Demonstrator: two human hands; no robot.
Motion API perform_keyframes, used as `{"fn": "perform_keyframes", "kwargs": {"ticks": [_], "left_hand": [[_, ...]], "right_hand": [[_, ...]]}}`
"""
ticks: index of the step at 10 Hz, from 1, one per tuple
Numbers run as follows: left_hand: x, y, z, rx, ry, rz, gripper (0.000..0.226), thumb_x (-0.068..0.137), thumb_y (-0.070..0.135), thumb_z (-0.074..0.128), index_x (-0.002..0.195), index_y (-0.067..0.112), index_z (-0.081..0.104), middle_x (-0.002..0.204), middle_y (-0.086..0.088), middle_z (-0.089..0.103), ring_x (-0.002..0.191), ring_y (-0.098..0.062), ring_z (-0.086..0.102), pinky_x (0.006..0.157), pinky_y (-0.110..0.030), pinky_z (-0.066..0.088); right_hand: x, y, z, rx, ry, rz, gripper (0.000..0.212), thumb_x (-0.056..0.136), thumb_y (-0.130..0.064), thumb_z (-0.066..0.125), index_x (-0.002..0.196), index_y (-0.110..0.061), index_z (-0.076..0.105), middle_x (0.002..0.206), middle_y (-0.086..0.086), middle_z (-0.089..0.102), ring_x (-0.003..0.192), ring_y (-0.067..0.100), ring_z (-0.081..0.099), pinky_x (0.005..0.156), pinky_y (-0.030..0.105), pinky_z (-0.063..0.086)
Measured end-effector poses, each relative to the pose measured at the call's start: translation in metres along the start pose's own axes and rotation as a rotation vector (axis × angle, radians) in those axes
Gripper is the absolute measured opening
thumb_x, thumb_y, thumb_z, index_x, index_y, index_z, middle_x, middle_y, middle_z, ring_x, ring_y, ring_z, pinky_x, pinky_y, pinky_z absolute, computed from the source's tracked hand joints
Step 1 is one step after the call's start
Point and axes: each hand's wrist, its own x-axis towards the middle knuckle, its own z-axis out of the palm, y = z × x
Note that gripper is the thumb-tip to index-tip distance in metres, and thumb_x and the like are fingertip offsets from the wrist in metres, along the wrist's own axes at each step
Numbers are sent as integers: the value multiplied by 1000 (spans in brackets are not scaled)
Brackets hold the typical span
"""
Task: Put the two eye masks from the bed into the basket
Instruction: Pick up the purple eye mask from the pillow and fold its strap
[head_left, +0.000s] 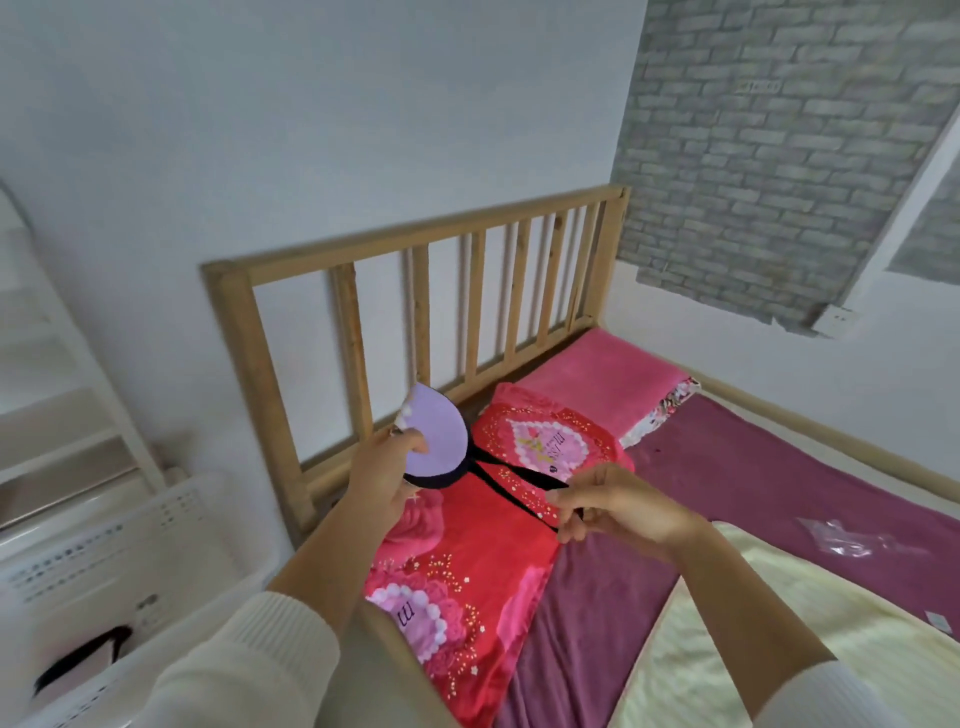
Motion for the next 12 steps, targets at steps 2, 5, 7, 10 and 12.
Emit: {"fn": "perform_keyframes", "kwargs": {"ticks": [2,5,7,10,12], "left_hand": [[-22,7,-21,281,-29,148,17,71,3,66,80,13,57,79,-10,49,75,-22,48,68,-36,43],[-17,31,-75,299,59,248,17,81,-2,56,92,5,67,92,-23,65,88,-31,57,85,-48,51],[-18,25,-90,352,41,207,26,74,-11,58,99,-10,66,71,-14,62,72,-29,57,67,-33,49],[-28,29,-101,455,-123,203,35,69,-3,73,103,-3,68,105,-29,69,103,-45,64,98,-59,47],[-40,40,-114,331,-200,161,18,85,6,63,103,6,65,109,-20,65,113,-38,58,108,-55,40]], "right_hand": [[38,-38,38,474,226,-301,42,87,-9,48,128,-11,50,108,2,65,106,20,60,98,43,44],[59,-16,75,-579,-248,155,14,82,-11,69,92,-4,75,84,14,77,65,16,73,66,23,59],[62,-44,106,319,-13,-275,40,71,-38,78,101,-12,74,96,4,77,92,19,71,78,28,58],[87,-36,135,-573,352,-430,11,69,-18,79,78,-16,73,99,7,74,94,14,65,77,16,50],[95,-44,153,-919,493,-458,31,66,-13,70,51,-23,45,93,1,68,92,18,59,93,42,31]]}}
